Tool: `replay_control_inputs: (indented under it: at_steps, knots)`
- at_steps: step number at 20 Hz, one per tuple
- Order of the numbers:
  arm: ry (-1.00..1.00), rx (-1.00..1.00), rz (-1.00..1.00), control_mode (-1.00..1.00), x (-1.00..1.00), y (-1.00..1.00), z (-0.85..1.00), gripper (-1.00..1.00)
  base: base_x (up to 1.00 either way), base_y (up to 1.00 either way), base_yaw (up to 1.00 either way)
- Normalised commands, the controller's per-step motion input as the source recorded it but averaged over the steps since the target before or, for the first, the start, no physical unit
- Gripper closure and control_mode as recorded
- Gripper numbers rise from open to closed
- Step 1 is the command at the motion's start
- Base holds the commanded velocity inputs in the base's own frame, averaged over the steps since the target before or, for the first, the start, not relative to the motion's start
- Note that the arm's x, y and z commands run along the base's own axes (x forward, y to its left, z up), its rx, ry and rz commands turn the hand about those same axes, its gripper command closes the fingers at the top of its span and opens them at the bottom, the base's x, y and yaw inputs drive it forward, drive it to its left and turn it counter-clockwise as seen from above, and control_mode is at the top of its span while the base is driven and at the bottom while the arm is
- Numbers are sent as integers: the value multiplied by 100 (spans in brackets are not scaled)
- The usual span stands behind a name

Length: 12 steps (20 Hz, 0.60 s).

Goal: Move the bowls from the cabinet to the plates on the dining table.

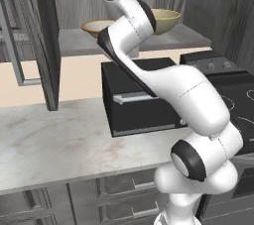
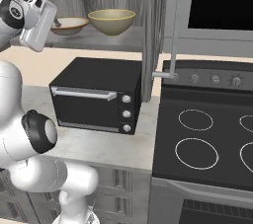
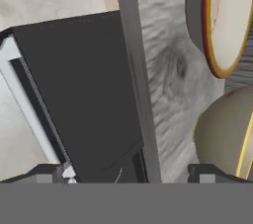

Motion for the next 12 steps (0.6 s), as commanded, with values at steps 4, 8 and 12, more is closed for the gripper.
replay_control_inputs:
  at_steps: [4, 8, 12]
  knots:
    - [0, 0, 1, -100, 39, 23, 0, -100, 0, 0, 0]
    - [0, -1, 0, -100, 47, 11, 0, -100, 0, 0, 0]
    - [0, 0, 1, -100, 48, 9, 0, -100, 0, 0, 0]
